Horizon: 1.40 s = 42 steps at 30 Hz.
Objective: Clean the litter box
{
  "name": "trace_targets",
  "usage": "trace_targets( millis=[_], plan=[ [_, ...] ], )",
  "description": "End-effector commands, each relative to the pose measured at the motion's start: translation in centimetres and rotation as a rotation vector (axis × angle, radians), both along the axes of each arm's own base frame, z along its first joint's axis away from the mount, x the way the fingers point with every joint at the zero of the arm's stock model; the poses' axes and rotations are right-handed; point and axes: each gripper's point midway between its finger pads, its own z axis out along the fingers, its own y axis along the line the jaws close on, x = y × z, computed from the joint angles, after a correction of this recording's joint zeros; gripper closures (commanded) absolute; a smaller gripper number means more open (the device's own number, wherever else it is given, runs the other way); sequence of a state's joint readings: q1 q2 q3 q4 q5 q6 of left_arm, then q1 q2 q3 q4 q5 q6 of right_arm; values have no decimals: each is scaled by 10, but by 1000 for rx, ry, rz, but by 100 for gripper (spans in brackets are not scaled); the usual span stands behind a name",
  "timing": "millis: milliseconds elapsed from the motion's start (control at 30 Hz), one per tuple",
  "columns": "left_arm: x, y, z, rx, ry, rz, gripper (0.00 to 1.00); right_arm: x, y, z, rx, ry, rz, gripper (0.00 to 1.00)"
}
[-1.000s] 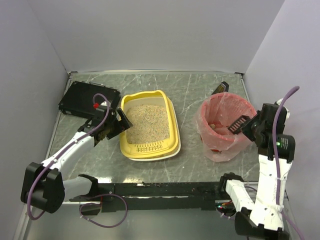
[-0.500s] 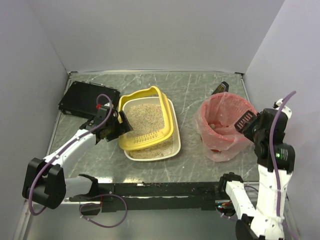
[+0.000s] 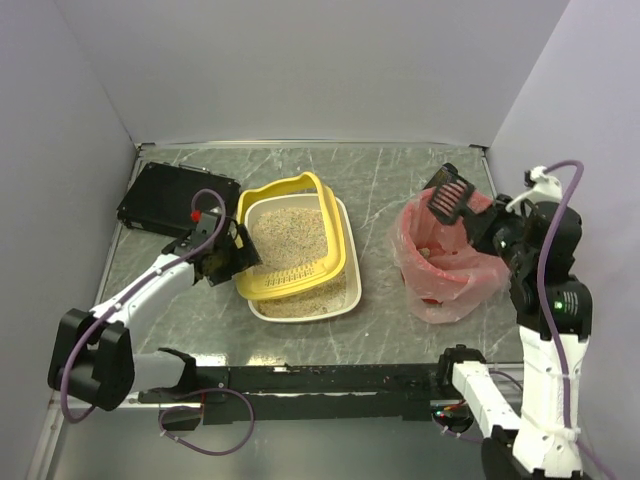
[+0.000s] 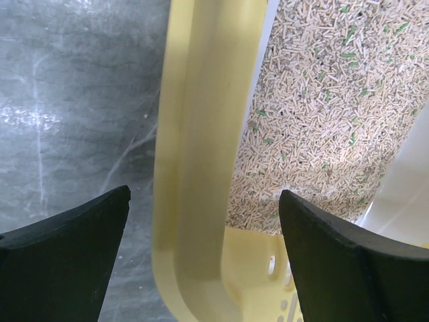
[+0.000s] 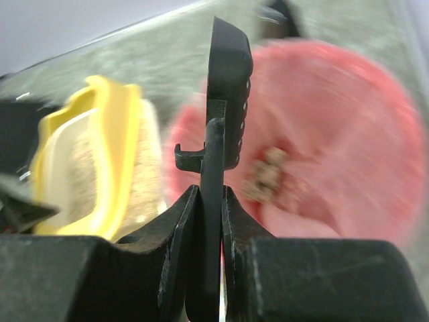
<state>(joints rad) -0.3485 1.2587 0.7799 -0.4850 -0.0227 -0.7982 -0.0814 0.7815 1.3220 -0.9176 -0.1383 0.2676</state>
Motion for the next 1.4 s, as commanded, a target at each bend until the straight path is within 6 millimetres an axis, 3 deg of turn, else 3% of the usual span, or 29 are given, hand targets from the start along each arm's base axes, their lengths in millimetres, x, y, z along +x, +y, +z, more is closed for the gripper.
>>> trace_targets(
  millis=[0,133,233,367,533,633,800,967,1133,1367],
  plan=[
    [-1,6,24,17,-70,2,2,20,44,42,16,-156,228,100],
    [-11,4,25,-11,-58,-9,9,25,61,38,-13,-130,290,100],
    [-12,1,20,-22,-41,-16,21,25,61,39,-28,-144,278,100],
    [4,25,18,97,-44,112,32,21,67,28,-9,-154,303,100],
    [42,18,46,80,-190,121,28,18,61,23,-33,-162,277,100],
    [53,16,56,85,-241,109,25,17,61,24,-37,-175,281,100],
    [75,21,54,120,-289,134,25,19,61,24,-37,-192,278,100],
    [104,27,64,140,-341,153,36,19,63,25,-33,-195,289,100],
    [110,31,63,134,-345,160,39,20,62,23,-32,-185,278,100],
    [108,31,39,178,-286,98,42,17,56,22,-39,-186,251,100]
  ],
)
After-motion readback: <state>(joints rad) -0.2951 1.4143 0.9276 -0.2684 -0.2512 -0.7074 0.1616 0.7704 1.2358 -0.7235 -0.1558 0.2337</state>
